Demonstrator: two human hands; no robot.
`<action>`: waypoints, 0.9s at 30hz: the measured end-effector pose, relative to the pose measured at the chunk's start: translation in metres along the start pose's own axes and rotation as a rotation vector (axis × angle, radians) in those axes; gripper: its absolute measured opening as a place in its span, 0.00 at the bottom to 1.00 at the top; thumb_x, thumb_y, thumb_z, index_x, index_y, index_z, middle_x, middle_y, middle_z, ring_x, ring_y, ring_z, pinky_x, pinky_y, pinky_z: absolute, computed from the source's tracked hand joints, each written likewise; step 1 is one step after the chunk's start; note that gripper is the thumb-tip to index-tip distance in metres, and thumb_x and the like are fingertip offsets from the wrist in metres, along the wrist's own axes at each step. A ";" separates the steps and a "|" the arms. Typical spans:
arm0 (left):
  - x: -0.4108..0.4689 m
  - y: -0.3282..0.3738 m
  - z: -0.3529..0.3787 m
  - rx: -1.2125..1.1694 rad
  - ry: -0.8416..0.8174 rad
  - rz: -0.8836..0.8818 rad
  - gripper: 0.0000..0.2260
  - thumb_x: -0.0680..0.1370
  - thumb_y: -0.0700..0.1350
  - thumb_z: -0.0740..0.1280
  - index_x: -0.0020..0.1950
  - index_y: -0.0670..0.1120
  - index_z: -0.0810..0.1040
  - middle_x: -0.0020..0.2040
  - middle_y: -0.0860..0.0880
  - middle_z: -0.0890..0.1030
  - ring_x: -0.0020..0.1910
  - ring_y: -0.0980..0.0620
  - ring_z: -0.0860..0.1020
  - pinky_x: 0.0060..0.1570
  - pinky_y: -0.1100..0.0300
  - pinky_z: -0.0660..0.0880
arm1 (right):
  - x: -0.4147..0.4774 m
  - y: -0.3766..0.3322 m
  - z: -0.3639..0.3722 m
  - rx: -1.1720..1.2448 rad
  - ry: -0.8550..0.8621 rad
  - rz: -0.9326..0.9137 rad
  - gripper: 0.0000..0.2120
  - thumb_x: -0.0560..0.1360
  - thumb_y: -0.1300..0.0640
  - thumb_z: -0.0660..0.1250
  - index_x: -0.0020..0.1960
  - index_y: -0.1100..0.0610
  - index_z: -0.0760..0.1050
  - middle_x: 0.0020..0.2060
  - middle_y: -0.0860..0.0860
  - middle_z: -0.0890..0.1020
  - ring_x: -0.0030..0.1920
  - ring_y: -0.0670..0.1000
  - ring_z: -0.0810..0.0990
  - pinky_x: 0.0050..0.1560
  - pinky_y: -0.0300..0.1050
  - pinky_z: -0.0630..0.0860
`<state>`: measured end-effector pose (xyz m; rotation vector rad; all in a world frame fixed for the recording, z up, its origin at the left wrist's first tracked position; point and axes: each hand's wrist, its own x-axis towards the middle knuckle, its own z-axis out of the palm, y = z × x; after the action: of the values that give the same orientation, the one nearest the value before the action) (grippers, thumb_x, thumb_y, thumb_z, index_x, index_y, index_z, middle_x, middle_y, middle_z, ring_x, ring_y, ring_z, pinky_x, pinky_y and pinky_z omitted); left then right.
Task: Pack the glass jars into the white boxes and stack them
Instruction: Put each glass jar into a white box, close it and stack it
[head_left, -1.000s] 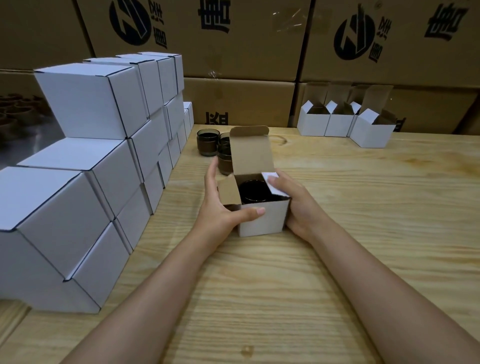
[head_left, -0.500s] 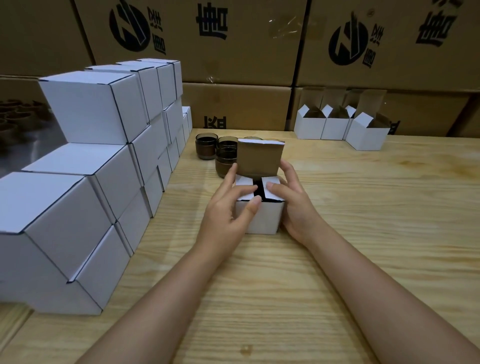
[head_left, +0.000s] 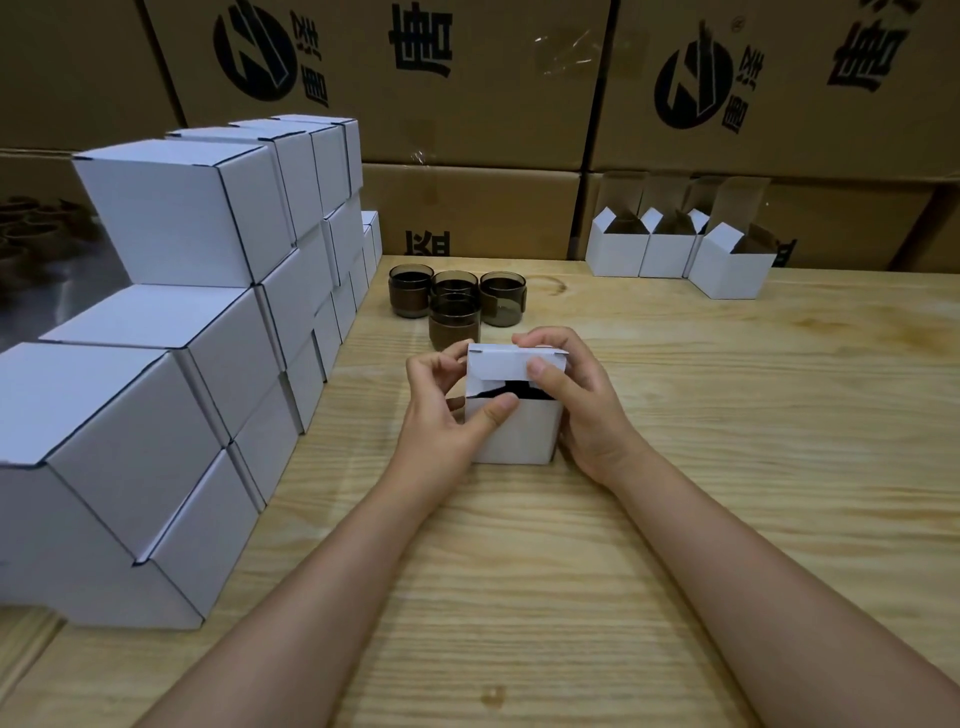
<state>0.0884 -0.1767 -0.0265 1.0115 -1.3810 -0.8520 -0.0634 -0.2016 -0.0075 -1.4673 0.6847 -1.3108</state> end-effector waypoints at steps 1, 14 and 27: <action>0.000 0.000 0.000 -0.015 -0.003 0.003 0.20 0.73 0.40 0.72 0.51 0.51 0.61 0.64 0.60 0.71 0.57 0.73 0.73 0.47 0.72 0.72 | 0.000 -0.001 -0.001 -0.022 -0.011 -0.004 0.08 0.67 0.48 0.69 0.46 0.46 0.77 0.47 0.42 0.80 0.47 0.44 0.78 0.43 0.39 0.76; 0.003 0.007 0.000 -0.321 0.011 -0.046 0.12 0.73 0.49 0.67 0.45 0.46 0.65 0.61 0.53 0.74 0.55 0.61 0.76 0.47 0.69 0.73 | -0.001 -0.003 -0.011 -0.178 -0.099 -0.020 0.15 0.69 0.60 0.67 0.44 0.40 0.83 0.52 0.39 0.80 0.65 0.49 0.71 0.67 0.57 0.68; 0.010 0.001 -0.002 -0.347 0.010 -0.127 0.14 0.75 0.31 0.65 0.51 0.48 0.68 0.58 0.54 0.76 0.47 0.67 0.79 0.41 0.70 0.75 | 0.000 -0.002 -0.017 -0.152 -0.138 0.112 0.11 0.70 0.56 0.63 0.46 0.52 0.83 0.52 0.53 0.72 0.57 0.51 0.72 0.59 0.46 0.66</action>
<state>0.0911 -0.1852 -0.0222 0.8375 -1.1193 -1.1354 -0.0795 -0.2064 -0.0071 -1.6009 0.7772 -1.0808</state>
